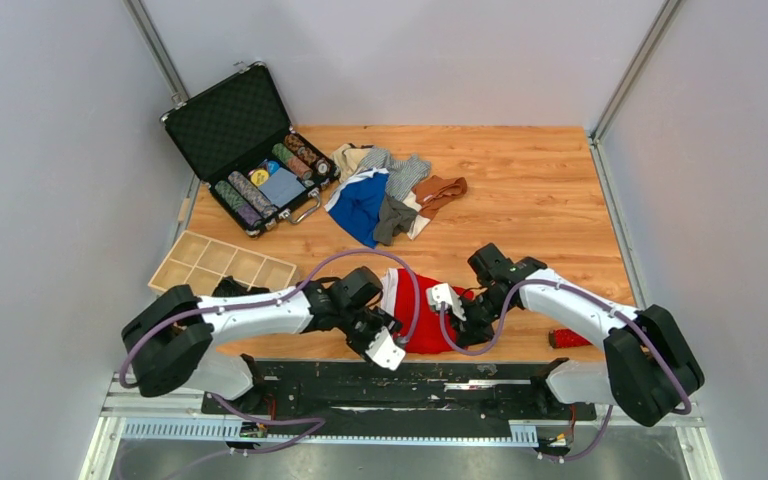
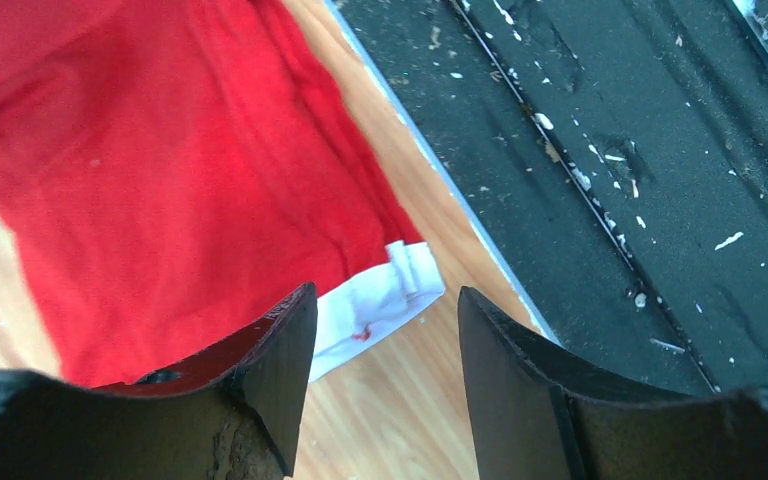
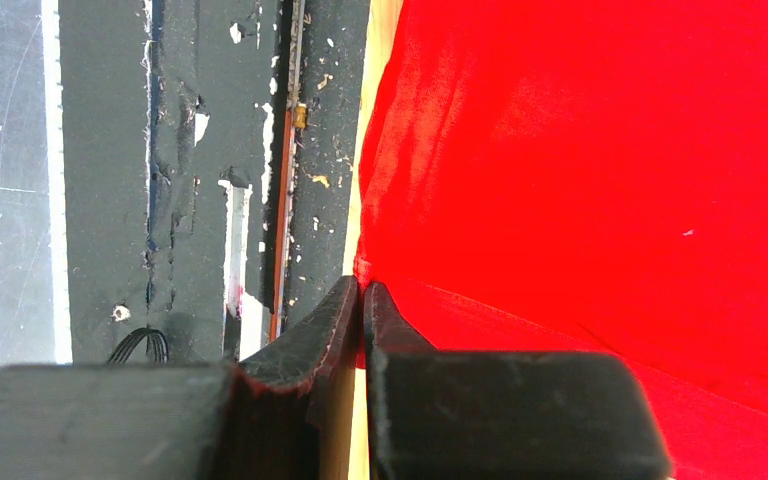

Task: Roll the underwear
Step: Fold the underwear at the center of the board.

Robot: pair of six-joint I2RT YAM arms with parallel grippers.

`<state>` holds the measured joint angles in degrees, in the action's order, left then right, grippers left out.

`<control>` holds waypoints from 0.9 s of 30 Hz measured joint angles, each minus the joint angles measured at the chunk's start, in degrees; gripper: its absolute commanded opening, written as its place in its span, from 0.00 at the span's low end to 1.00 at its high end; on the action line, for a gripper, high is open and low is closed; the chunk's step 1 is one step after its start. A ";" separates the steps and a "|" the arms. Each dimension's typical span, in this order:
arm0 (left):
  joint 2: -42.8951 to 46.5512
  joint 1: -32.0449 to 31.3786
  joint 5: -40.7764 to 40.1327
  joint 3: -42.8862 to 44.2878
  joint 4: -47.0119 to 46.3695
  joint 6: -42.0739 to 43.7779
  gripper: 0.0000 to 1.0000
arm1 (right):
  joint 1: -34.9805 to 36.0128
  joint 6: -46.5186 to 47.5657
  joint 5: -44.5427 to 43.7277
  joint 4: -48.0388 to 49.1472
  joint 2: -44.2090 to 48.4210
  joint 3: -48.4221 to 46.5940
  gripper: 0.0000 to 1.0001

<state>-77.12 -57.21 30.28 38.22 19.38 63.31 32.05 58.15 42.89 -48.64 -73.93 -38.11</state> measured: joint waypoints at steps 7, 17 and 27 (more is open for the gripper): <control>-6.75 -2.38 -0.63 1.07 -1.73 0.04 0.50 | 0.00 -1.14 -0.26 1.05 1.25 1.11 0.02; -8.83 -4.26 -3.32 2.34 -3.10 0.44 0.00 | -0.07 -1.88 -0.44 1.38 1.77 1.75 0.02; -12.66 6.34 3.72 17.66 16.63 -0.31 0.00 | -0.63 -2.60 -0.04 -3.98 1.75 -4.00 0.00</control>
<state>-89.78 -50.87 34.00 55.88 36.01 63.00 31.42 55.55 42.85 -52.62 -72.18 -42.11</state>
